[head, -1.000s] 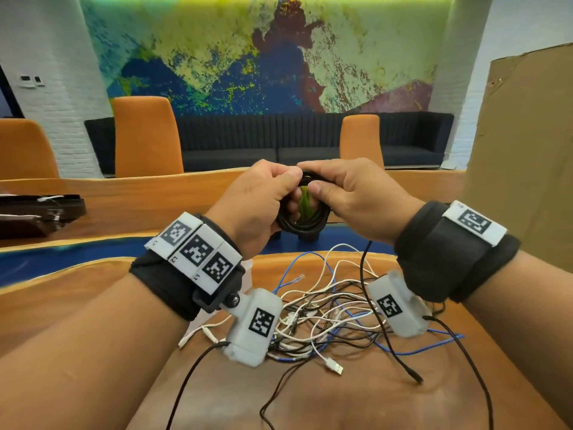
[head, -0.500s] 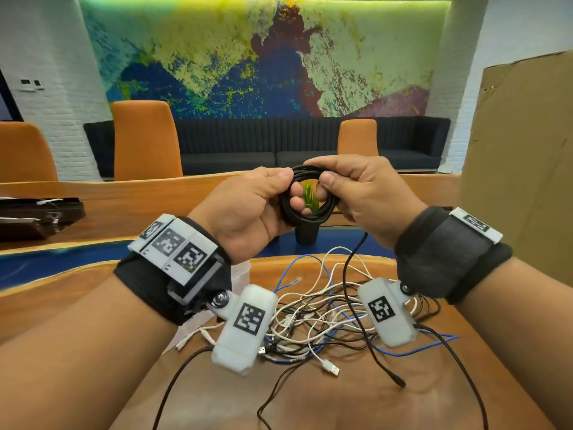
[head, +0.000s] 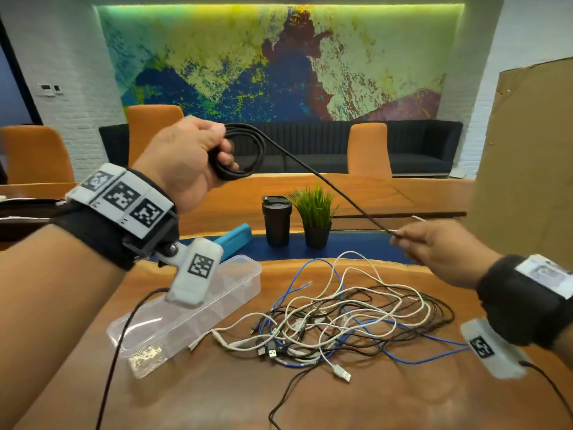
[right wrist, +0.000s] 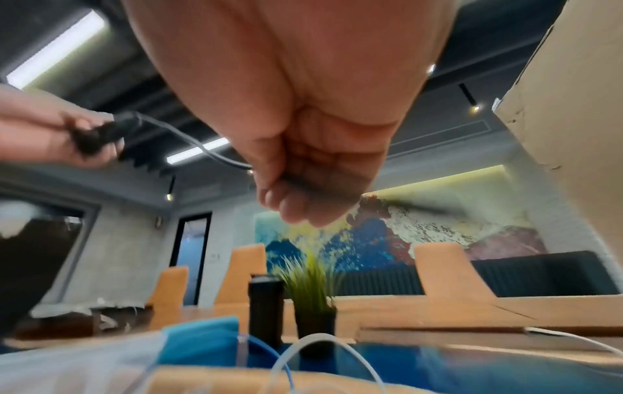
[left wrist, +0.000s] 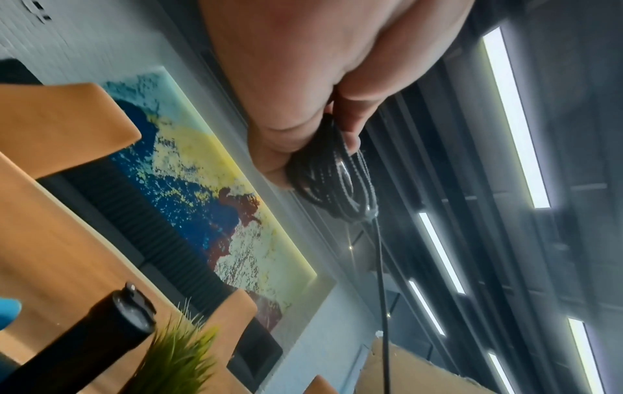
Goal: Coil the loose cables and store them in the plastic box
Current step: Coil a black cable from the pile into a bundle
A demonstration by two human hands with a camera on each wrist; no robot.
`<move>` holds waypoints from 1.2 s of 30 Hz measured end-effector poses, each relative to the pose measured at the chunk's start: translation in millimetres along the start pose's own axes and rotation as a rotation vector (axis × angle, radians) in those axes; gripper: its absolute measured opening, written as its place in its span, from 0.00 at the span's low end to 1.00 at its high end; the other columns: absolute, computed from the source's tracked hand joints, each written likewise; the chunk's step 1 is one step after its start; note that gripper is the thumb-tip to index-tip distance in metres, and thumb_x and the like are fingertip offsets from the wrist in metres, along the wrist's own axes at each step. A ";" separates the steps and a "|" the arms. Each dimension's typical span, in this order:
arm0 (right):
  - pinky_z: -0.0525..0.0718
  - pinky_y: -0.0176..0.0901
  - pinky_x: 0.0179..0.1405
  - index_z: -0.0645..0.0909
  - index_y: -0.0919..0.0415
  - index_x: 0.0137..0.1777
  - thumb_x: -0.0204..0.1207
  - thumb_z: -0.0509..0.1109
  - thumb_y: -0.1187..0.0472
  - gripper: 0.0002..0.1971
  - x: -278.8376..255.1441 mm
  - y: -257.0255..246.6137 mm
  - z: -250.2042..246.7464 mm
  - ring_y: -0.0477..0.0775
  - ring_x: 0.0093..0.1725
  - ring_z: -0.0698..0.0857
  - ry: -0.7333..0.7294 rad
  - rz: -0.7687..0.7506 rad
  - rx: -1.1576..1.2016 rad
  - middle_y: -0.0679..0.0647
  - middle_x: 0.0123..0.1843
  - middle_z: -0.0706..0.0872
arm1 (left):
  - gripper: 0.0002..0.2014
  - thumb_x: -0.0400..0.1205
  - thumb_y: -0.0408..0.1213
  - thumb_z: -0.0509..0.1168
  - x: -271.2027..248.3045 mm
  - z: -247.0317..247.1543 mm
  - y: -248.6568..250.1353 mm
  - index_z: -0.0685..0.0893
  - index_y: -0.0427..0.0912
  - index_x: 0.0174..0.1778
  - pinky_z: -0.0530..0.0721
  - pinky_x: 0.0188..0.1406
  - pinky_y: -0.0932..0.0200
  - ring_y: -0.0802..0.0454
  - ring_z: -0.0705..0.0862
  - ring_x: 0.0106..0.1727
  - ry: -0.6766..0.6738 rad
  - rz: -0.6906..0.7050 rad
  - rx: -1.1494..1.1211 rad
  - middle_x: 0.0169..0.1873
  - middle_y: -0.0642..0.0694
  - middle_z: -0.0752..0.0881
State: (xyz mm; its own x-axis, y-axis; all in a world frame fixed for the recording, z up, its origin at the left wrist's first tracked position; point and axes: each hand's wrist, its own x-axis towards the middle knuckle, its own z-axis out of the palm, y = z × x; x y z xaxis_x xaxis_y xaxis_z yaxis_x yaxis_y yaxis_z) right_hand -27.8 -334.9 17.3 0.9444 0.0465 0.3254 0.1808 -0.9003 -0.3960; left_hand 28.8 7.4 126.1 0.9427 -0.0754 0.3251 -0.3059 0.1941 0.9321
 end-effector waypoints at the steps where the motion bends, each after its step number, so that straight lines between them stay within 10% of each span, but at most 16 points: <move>1: 0.81 0.44 0.41 0.85 0.46 0.45 0.84 0.66 0.59 0.09 -3.0 7.4 4.2 0.46 0.37 0.83 -0.058 0.062 -0.074 0.47 0.36 0.86 | 0.07 0.91 0.35 0.53 2.2 -2.8 2.3 0.72 0.45 0.48 0.82 0.43 0.56 0.59 0.72 0.27 -0.002 0.004 -0.006 0.33 0.50 0.75; 6: 0.82 0.46 0.55 0.88 0.49 0.52 0.82 0.67 0.52 0.08 1.8 4.7 15.5 0.49 0.51 0.84 -0.141 0.125 -0.257 0.47 0.51 0.90 | 0.04 0.91 0.35 0.53 -11.2 15.0 -7.2 0.72 0.43 0.53 0.84 0.41 0.55 0.58 0.73 0.28 -0.065 -0.037 -0.048 0.34 0.48 0.76; 13: 0.88 0.36 0.35 0.84 0.65 0.52 0.83 0.65 0.65 0.06 22.7 -70.5 -10.0 0.48 0.35 0.85 0.143 0.187 1.332 0.56 0.38 0.86 | 0.07 0.91 0.33 0.53 -37.2 56.7 -41.3 0.73 0.42 0.49 0.83 0.40 0.54 0.56 0.73 0.27 -0.254 -0.140 -0.173 0.31 0.46 0.77; 17: 0.88 0.35 0.33 0.82 0.64 0.50 0.84 0.63 0.65 0.06 29.1 -87.0 -6.1 0.46 0.33 0.87 0.139 0.211 1.646 0.55 0.34 0.87 | 0.05 0.91 0.33 0.52 -40.8 70.5 -46.6 0.72 0.40 0.52 0.82 0.41 0.54 0.56 0.72 0.28 -0.316 -0.150 -0.220 0.31 0.46 0.76; 21: 0.87 0.34 0.32 0.83 0.62 0.57 0.78 0.67 0.60 0.10 25.1 -86.8 7.0 0.45 0.37 0.87 -0.021 0.262 1.718 0.53 0.41 0.87 | 0.05 0.91 0.34 0.52 -39.6 74.9 -53.2 0.72 0.41 0.51 0.80 0.43 0.52 0.55 0.73 0.28 -0.351 -0.156 -0.223 0.31 0.46 0.77; 26: 0.78 0.41 0.39 0.87 0.59 0.61 0.78 0.64 0.51 0.18 19.5 -86.4 18.1 0.57 0.74 0.71 -0.369 0.203 1.688 0.59 0.71 0.80 | 0.07 0.90 0.33 0.53 -38.1 79.1 -64.9 0.73 0.40 0.48 0.76 0.36 0.59 0.55 0.73 0.28 -0.335 -0.122 -0.208 0.31 0.45 0.77; 31: 0.75 0.50 0.44 0.85 0.54 0.48 0.72 0.69 0.43 0.16 12.5 -91.8 17.9 0.56 0.54 0.79 -0.537 0.071 1.603 0.56 0.58 0.82 | 0.06 0.90 0.31 0.53 -32.7 76.0 -68.4 0.73 0.40 0.49 0.81 0.35 0.60 0.55 0.75 0.30 -0.296 0.009 -0.108 0.32 0.45 0.78; 36: 0.82 0.35 0.25 0.81 0.55 0.55 0.75 0.70 0.66 0.10 11.5 -102.5 19.1 0.47 0.29 0.82 -0.456 0.120 1.373 0.60 0.42 0.86 | 0.06 0.90 0.31 0.55 -31.5 71.7 -73.4 0.75 0.42 0.49 0.79 0.38 0.61 0.56 0.77 0.32 -0.252 0.111 0.085 0.33 0.45 0.79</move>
State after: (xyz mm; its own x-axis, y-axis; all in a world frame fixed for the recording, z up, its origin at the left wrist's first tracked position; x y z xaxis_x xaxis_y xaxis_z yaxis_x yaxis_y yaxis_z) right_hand -30.2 -233.8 45.3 0.9286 0.3689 0.0395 -0.0359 0.1954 -0.9801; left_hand 12.0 -74.6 58.9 0.8432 -0.3008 0.4456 -0.4255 0.1332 0.8951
